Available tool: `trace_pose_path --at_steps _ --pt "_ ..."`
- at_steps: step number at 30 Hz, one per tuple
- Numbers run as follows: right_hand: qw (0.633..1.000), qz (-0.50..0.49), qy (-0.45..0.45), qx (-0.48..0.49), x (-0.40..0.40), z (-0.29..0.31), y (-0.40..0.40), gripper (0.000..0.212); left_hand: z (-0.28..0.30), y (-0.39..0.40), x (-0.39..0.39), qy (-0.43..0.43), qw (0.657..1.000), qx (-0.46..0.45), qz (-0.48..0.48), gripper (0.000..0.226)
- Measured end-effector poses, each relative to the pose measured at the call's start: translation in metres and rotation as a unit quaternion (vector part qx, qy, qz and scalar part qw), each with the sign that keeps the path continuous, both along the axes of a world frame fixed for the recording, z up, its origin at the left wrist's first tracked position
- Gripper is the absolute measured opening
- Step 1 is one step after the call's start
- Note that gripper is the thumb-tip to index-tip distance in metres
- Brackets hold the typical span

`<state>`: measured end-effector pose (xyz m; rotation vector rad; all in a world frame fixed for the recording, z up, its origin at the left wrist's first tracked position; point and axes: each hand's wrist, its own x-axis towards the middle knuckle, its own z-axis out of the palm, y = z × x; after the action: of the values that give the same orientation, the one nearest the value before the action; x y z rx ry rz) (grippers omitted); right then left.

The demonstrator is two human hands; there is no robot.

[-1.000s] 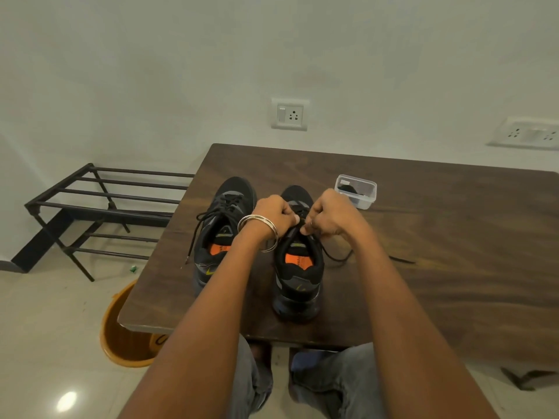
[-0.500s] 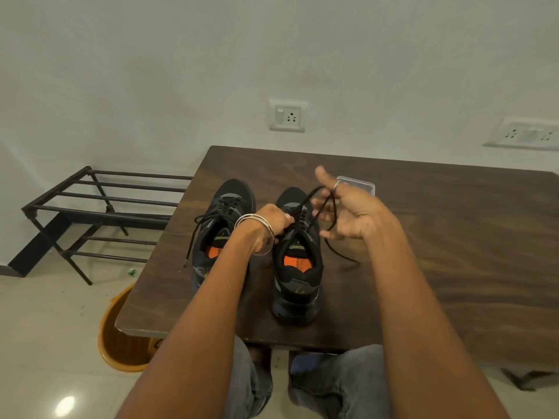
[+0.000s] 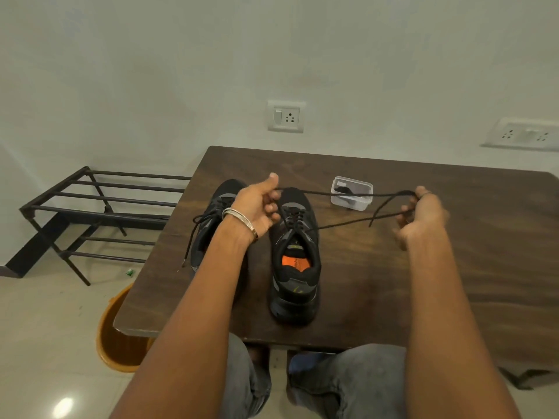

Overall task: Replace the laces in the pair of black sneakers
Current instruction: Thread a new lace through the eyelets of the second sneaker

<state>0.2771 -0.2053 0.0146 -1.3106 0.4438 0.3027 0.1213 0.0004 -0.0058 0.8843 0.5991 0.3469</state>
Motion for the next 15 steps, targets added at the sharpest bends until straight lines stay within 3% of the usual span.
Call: trace_pose_path --at_steps 4,7,8,11,13,15 --pt "0.997 0.000 -0.026 -0.076 -0.002 -0.007 0.003 0.039 -0.001 0.009 -0.002 -0.074 0.980 -0.032 0.182 0.007" --pt "0.988 0.037 -0.039 -0.146 -0.003 -0.012 0.007 0.034 -0.002 0.009 -0.006 0.041 0.980 0.118 0.158 0.010" --pt "0.971 0.062 -0.053 -0.225 -0.003 -0.015 0.010 0.035 -0.004 0.007 -0.006 0.095 0.967 0.198 0.133 0.009" --pt "0.842 0.164 -0.111 -0.501 -0.016 -0.009 0.018 0.035 -0.013 0.002 -0.002 0.212 0.888 0.404 0.053 0.005" --pt "0.794 0.234 -0.182 -0.532 -0.028 0.004 0.027 0.037 -0.015 -0.002 -0.001 0.296 0.822 0.487 -0.001 0.010" --pt "0.782 0.353 -0.239 -0.455 -0.043 0.014 0.038 0.034 -0.012 -0.008 -0.004 0.362 0.769 0.526 -0.021 0.024"
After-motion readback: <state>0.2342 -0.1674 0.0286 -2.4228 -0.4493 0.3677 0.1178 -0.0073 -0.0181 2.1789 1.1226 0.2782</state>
